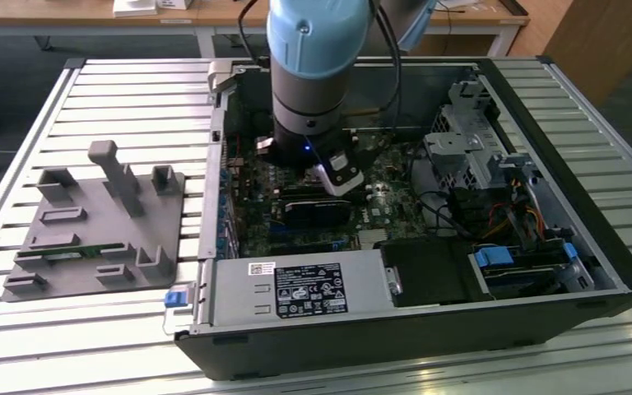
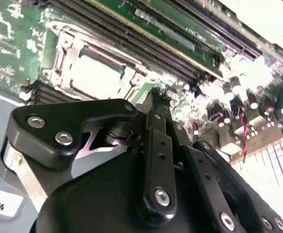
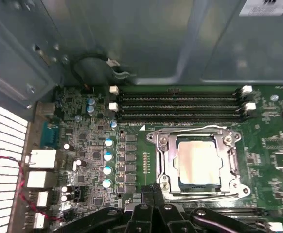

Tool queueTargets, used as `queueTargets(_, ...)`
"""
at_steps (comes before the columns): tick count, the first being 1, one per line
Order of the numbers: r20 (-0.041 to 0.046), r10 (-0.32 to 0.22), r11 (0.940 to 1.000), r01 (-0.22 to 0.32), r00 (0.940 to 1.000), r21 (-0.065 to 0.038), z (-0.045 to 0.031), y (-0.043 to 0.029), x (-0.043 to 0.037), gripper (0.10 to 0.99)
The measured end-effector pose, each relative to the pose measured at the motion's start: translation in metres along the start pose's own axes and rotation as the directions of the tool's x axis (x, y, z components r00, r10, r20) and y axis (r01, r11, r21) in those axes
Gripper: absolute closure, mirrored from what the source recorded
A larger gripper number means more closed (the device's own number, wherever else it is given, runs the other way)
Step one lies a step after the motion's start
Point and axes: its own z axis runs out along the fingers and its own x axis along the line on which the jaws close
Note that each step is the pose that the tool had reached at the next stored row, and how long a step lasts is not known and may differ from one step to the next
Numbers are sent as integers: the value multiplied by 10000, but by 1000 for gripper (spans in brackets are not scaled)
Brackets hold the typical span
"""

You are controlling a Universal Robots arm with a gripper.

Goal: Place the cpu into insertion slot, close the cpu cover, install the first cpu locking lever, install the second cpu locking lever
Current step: 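Install the second cpu locking lever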

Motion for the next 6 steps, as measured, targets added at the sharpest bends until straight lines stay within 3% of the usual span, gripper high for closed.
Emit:
queueTargets(3,-1,-1,10000,1,10000,0,-66,24,0,980)
queueTargets(6,0,-1,10000,1,10000,-2,-69,26,0,980)
